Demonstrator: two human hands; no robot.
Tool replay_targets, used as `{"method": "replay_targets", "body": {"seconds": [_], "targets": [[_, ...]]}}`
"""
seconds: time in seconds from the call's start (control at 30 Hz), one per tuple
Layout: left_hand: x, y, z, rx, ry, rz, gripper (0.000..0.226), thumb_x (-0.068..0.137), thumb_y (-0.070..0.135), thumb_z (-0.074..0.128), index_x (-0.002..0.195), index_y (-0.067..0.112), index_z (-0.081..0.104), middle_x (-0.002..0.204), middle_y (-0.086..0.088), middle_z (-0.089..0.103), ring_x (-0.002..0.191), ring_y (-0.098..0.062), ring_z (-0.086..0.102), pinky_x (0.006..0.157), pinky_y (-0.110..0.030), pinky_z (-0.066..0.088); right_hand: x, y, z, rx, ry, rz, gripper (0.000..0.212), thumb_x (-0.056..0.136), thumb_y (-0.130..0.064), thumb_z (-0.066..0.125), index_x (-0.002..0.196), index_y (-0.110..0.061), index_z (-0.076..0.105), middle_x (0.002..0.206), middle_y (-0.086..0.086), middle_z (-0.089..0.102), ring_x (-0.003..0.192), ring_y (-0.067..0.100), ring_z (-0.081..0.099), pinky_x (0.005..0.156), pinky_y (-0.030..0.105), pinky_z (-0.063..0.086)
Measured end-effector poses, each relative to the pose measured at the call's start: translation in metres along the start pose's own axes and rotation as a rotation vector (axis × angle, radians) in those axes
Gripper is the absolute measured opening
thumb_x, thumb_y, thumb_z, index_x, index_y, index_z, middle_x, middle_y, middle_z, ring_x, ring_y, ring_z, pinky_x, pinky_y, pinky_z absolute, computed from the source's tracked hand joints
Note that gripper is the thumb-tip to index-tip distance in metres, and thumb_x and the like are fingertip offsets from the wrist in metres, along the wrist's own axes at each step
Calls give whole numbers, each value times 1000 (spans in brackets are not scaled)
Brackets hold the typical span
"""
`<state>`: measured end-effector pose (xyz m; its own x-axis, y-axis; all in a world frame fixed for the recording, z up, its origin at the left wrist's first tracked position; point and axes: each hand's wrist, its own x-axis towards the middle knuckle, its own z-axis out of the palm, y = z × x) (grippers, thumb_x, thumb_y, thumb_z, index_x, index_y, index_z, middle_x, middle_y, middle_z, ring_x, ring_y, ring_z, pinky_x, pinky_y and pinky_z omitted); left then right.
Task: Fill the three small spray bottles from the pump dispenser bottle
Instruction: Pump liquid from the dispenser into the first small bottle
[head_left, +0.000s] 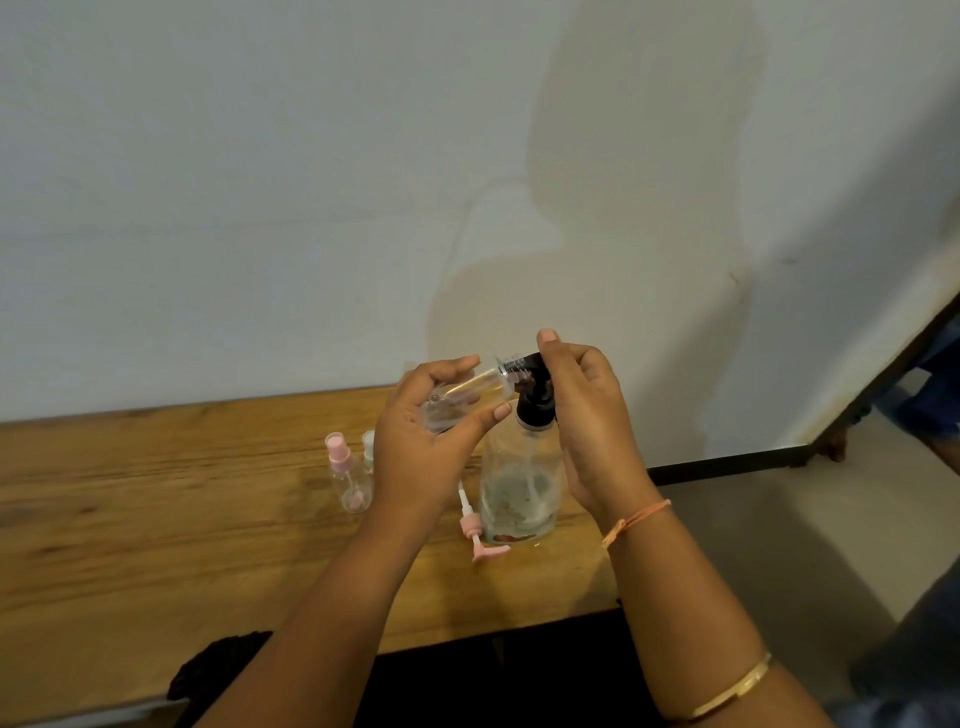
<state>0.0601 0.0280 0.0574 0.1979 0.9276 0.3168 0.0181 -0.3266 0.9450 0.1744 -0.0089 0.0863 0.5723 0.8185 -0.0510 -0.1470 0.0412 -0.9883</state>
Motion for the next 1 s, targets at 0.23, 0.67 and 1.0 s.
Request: {"method": "replay_targets", "body": {"seconds": [0.23,0.67,1.0], "targets": [[2,1,0,-12,-5,-10,39,62,24,78,94,39,60,106,10,64,95,-6,65,81,-26,56,0,1,3,-30,6,-31,20,92,-38,53,99,-19,54,75,-8,64,64,-1,61,58,16,49],[0,-4,-1,33,-5,-6,39,66,20,80,90,42,59,102,19,62,97,8,58,77,-8,47,0,3,1,-37,2,-35,19,93,-32,53,107,-19,51,88,-1,65,77,7,59,59,14,47],[3,-2,-2,47,10,44,40,67,23,79,93,44,57,103,17,62,102,-1,59,77,-9,48,-1,3,3,11,24,-4,26,92,-36,52,101,-12,58,87,-1,64,80,8,58,61,17,45]]}}
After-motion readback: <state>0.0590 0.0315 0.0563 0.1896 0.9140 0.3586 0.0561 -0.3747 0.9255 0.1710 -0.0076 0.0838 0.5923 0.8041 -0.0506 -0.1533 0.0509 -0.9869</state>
